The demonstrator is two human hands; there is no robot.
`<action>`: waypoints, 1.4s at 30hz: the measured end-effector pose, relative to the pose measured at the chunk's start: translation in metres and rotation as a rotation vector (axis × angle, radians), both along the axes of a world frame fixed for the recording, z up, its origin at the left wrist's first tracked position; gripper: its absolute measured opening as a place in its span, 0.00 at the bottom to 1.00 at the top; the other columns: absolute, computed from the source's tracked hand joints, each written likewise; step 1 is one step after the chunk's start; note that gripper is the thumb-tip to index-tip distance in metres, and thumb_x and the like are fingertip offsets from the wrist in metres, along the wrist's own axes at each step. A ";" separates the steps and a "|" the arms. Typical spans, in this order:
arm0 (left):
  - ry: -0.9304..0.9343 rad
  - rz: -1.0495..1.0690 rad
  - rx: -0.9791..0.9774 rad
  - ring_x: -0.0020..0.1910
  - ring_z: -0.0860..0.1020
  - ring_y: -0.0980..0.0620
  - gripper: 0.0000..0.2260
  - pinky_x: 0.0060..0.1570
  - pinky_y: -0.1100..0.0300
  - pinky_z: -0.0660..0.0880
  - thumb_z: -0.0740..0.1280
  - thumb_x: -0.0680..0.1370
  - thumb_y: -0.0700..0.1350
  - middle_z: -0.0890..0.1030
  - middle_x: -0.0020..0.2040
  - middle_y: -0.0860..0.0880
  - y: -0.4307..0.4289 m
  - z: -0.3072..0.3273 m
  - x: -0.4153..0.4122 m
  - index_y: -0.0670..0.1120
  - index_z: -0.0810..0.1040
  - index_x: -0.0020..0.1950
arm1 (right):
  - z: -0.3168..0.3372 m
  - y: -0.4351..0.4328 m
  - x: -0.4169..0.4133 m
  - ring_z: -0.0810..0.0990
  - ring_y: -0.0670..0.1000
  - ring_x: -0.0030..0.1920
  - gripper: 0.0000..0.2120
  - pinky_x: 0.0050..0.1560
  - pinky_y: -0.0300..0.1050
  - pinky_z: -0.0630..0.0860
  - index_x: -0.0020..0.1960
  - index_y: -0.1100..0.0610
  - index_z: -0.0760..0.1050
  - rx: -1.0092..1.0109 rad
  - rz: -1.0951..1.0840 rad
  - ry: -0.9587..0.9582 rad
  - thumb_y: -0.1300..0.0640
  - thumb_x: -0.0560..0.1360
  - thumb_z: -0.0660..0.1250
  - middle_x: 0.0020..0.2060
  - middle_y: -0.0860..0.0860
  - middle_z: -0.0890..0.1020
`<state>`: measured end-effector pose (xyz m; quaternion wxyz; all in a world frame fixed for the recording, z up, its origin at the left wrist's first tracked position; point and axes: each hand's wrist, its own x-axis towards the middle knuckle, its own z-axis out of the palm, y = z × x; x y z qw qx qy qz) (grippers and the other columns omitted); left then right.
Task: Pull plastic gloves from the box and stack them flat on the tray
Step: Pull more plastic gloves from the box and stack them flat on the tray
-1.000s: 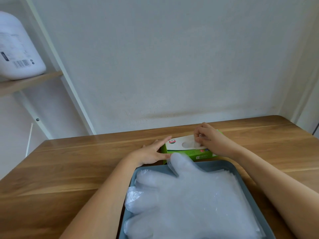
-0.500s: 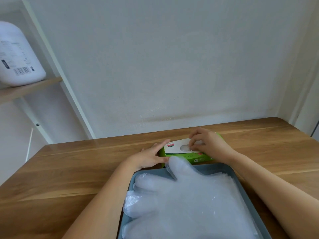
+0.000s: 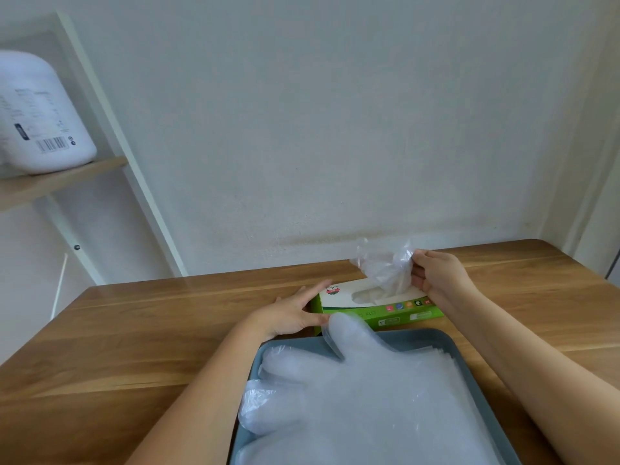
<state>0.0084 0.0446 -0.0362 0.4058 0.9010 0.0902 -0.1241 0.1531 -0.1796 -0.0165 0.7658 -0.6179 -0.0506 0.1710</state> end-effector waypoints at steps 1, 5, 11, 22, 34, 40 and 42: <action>0.016 0.014 -0.005 0.78 0.46 0.49 0.38 0.75 0.42 0.44 0.69 0.57 0.77 0.51 0.80 0.53 -0.001 0.000 -0.001 0.83 0.54 0.63 | 0.000 -0.001 -0.001 0.81 0.55 0.41 0.12 0.45 0.47 0.79 0.45 0.65 0.77 0.000 0.017 -0.007 0.64 0.81 0.57 0.42 0.59 0.81; 0.032 0.078 -0.044 0.74 0.61 0.52 0.34 0.74 0.54 0.57 0.72 0.74 0.54 0.62 0.76 0.54 -0.009 0.015 -0.002 0.65 0.59 0.75 | 0.003 -0.002 -0.006 0.79 0.52 0.37 0.10 0.38 0.42 0.77 0.44 0.63 0.78 -0.109 0.084 -0.118 0.63 0.80 0.60 0.38 0.56 0.80; -0.291 0.290 -0.071 0.64 0.74 0.55 0.19 0.67 0.57 0.68 0.72 0.74 0.54 0.78 0.63 0.54 -0.041 0.044 0.012 0.53 0.77 0.64 | 0.008 -0.005 -0.009 0.82 0.58 0.47 0.10 0.53 0.54 0.78 0.46 0.63 0.81 -0.211 0.213 -0.204 0.68 0.76 0.61 0.46 0.61 0.84; -0.457 0.326 0.124 0.50 0.77 0.58 0.13 0.45 0.71 0.70 0.74 0.73 0.51 0.81 0.52 0.54 -0.103 0.052 0.051 0.48 0.81 0.54 | 0.015 -0.007 -0.015 0.81 0.49 0.35 0.09 0.34 0.38 0.76 0.43 0.61 0.80 -0.325 0.296 -0.384 0.66 0.76 0.62 0.36 0.54 0.83; -0.549 0.454 -0.046 0.33 0.81 0.60 0.03 0.38 0.68 0.77 0.71 0.76 0.41 0.83 0.38 0.49 -0.097 0.059 0.051 0.45 0.82 0.42 | 0.020 -0.009 -0.010 0.82 0.52 0.48 0.18 0.52 0.49 0.78 0.51 0.56 0.77 -0.273 0.366 -0.425 0.41 0.73 0.67 0.46 0.51 0.84; -0.491 0.425 -0.022 0.24 0.75 0.66 0.06 0.23 0.75 0.67 0.70 0.77 0.42 0.80 0.33 0.51 -0.094 0.070 0.053 0.39 0.82 0.47 | 0.029 -0.006 -0.020 0.74 0.44 0.40 0.18 0.39 0.35 0.71 0.47 0.52 0.73 -0.464 0.205 -0.779 0.49 0.65 0.78 0.46 0.45 0.75; -0.487 0.426 -0.046 0.26 0.77 0.65 0.06 0.30 0.73 0.70 0.70 0.76 0.42 0.80 0.32 0.52 -0.092 0.072 0.054 0.39 0.83 0.47 | 0.032 -0.008 -0.021 0.73 0.43 0.36 0.13 0.38 0.39 0.74 0.44 0.51 0.72 -0.491 0.190 -0.881 0.57 0.68 0.76 0.43 0.45 0.75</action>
